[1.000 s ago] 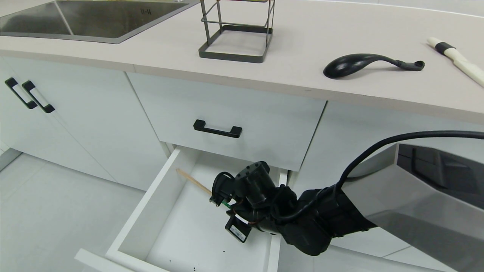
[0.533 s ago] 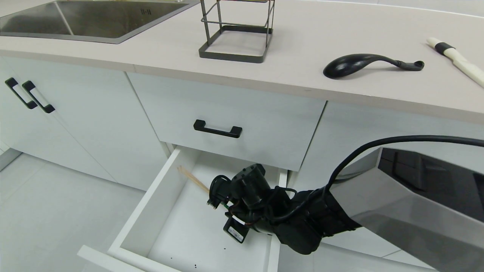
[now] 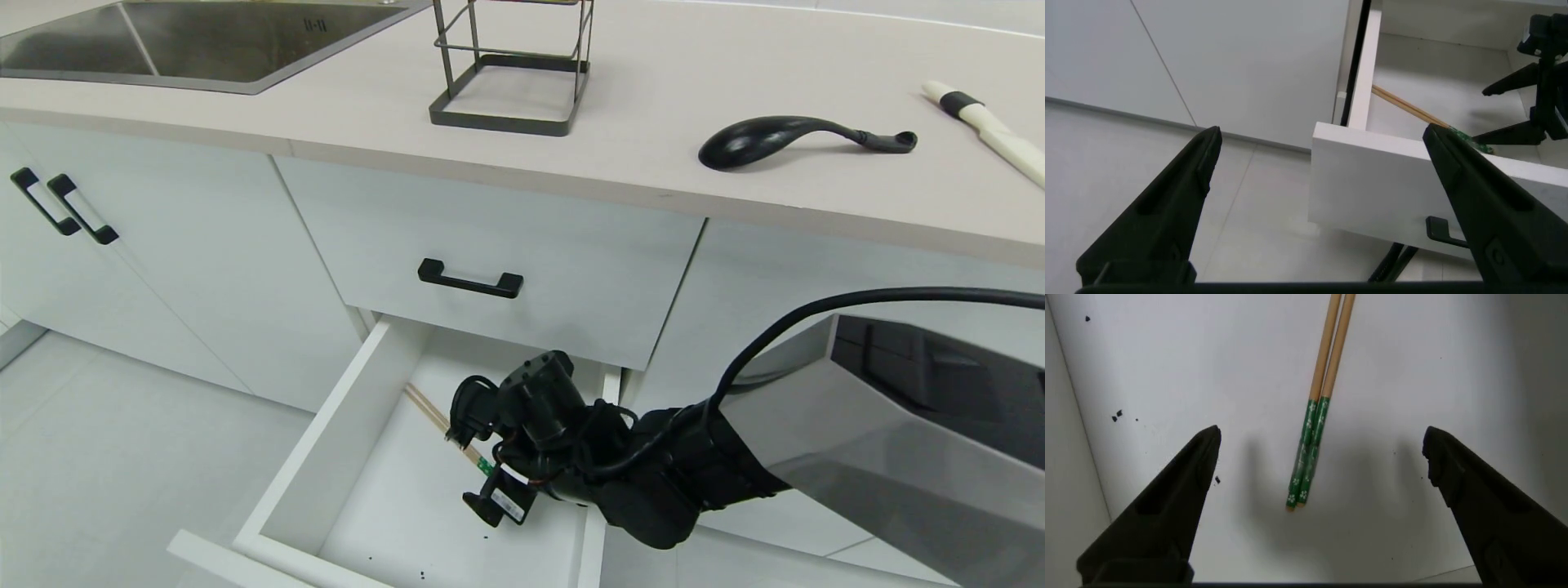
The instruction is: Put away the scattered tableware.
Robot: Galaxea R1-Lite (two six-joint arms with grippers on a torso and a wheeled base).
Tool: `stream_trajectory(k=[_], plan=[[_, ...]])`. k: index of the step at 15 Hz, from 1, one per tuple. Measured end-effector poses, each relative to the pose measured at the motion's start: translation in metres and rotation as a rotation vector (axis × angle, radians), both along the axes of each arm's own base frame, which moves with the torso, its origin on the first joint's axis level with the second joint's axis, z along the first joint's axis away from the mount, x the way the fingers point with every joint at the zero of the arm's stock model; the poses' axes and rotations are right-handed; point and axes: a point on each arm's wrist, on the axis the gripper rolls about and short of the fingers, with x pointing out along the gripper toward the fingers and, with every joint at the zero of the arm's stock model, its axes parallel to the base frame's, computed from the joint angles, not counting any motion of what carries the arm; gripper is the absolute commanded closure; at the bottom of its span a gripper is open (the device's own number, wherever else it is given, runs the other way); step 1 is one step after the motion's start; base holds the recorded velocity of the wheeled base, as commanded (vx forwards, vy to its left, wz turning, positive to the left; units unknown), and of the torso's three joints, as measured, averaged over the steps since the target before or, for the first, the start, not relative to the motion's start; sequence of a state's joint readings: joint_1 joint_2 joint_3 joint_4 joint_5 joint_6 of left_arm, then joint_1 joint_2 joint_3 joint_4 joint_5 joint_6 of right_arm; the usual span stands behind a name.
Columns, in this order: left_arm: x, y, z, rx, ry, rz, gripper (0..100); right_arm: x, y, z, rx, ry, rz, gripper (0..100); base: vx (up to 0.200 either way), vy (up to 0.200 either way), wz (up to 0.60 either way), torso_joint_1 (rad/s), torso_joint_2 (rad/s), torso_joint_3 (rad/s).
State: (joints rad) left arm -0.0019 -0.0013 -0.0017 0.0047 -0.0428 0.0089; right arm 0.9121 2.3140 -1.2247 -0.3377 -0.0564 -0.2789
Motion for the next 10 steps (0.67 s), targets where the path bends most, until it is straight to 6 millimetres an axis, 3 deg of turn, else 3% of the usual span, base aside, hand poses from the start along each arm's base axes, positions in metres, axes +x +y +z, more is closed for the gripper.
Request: stream_trajectory(k=[5, 10], plan=[[0.000, 0.000, 0.000, 0.000, 0.000, 0.000, 0, -0.016, -0.005, 0.034, 0.050, -0.035, 0.022, 0, 0.000, 0.000, 0.00, 0.000, 0.00, 0.000], [0.000, 0.000, 0.000, 0.000, 0.000, 0.000, 0, -0.048, -0.023, 0.076, 0.114, -0.065, 0.062, 0, 0.000, 0.000, 0.00, 0.000, 0.00, 0.000]])
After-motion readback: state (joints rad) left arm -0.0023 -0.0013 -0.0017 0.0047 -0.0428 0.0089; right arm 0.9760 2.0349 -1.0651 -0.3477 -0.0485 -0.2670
